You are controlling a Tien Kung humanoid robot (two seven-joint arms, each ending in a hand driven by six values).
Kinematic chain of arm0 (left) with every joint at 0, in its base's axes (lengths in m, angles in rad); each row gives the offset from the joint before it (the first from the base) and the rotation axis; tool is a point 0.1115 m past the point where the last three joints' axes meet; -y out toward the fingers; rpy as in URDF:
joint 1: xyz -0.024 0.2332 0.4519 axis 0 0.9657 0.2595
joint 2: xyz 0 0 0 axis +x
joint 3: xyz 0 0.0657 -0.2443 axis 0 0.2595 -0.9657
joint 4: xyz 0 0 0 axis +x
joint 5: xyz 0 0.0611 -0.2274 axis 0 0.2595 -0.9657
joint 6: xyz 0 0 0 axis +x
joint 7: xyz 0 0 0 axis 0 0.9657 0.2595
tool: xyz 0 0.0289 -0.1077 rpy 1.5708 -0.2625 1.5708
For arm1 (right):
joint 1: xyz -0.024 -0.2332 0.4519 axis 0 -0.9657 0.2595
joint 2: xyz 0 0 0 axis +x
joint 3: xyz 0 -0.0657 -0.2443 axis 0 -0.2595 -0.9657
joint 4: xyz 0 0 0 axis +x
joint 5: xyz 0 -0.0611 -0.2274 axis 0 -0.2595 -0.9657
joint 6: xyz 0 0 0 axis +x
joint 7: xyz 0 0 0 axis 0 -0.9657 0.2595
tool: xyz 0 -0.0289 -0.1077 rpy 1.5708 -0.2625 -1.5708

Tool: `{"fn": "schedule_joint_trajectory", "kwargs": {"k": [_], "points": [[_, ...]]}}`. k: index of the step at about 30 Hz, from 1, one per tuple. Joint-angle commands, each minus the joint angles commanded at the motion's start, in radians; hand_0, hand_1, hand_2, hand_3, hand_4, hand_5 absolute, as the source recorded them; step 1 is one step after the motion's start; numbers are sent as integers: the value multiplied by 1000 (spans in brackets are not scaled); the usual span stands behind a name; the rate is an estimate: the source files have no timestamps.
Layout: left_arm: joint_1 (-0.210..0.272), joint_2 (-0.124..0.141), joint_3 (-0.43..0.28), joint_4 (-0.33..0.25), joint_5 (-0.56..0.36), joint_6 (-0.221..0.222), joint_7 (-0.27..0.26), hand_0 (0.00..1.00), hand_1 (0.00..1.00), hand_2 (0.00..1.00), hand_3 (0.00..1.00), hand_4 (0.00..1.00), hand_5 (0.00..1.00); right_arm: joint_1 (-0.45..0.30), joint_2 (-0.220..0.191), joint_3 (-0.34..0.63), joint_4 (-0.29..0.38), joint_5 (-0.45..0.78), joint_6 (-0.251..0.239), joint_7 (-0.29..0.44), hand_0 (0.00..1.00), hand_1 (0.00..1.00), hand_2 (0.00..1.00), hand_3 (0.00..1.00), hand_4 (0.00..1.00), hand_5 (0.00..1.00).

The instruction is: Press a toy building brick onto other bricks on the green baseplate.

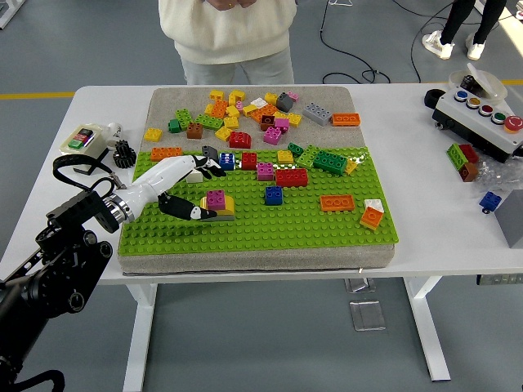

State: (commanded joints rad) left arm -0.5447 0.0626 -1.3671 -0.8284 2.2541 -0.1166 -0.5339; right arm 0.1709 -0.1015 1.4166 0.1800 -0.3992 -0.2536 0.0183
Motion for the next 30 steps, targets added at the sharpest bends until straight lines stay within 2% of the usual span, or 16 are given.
{"fn": "schedule_joint_trajectory", "kwargs": {"k": [30], "points": [[-12,1,1,19,-5,3,1,734,660,705,678,958,134,-2,3,-9,0,-2,-3,0,737,655,704,594,917,498]]}}
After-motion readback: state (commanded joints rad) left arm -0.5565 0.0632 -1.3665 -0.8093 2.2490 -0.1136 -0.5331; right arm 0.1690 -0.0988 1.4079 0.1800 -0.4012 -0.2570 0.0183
